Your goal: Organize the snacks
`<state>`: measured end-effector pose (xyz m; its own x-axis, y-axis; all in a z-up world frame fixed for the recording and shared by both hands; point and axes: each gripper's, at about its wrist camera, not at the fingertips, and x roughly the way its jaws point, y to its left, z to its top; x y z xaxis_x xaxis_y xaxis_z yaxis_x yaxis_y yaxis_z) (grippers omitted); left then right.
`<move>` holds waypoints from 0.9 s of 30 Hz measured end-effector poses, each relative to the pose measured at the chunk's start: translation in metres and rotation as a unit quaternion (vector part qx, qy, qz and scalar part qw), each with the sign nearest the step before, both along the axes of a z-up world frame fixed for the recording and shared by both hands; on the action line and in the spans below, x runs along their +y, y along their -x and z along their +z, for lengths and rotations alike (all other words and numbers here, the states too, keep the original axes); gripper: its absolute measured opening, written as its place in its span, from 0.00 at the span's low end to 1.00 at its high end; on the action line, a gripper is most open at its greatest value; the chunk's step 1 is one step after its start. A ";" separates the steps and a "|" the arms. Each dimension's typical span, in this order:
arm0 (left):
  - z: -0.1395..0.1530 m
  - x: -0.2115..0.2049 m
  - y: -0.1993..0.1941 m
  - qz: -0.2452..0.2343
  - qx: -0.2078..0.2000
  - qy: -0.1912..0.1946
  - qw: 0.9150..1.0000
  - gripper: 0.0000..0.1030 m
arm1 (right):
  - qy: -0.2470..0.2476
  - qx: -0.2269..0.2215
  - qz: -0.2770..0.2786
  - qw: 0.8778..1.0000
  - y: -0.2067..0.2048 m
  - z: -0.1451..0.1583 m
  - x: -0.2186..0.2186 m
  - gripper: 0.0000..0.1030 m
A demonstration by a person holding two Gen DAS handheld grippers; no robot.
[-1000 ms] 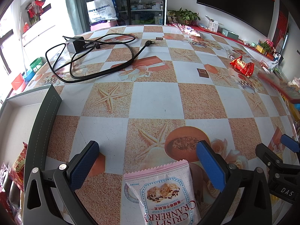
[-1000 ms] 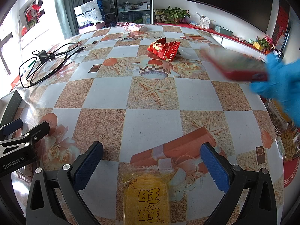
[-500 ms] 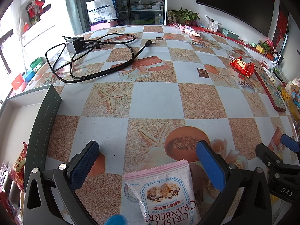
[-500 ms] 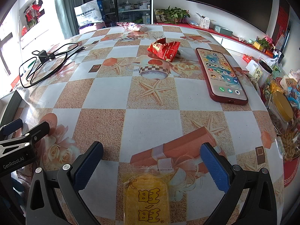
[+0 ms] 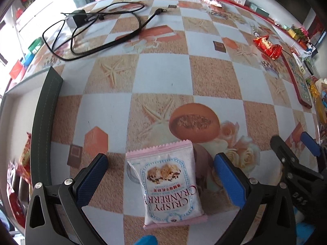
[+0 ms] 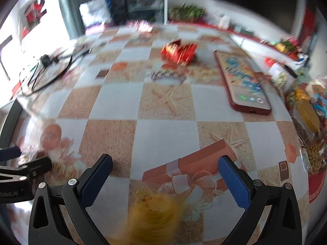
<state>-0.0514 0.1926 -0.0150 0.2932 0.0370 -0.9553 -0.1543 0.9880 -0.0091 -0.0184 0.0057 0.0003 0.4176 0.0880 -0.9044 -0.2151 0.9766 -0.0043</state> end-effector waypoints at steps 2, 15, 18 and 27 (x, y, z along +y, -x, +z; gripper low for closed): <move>0.000 0.000 -0.002 0.000 0.011 0.002 1.000 1.00 | -0.046 0.047 0.030 0.997 -0.004 0.006 -0.009 1.00; -0.005 -0.010 -0.022 -0.016 0.087 0.008 0.996 1.00 | -0.144 0.246 -0.168 0.944 -0.009 -0.001 -0.029 1.00; -0.007 -0.008 -0.025 0.008 0.101 0.014 0.995 1.00 | -0.165 0.279 -0.256 0.911 -0.009 -0.008 -0.026 1.00; -0.010 0.010 -0.021 0.023 0.125 0.016 0.992 0.97 | -0.057 0.304 -0.249 0.918 -0.011 -0.008 0.002 0.76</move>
<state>-0.0305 0.2028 -0.0249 0.0463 0.0123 -0.9989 -0.2002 0.9798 0.0028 -0.0076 0.0081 -0.0076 -0.1465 0.1317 -0.9804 0.3290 0.9412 0.0772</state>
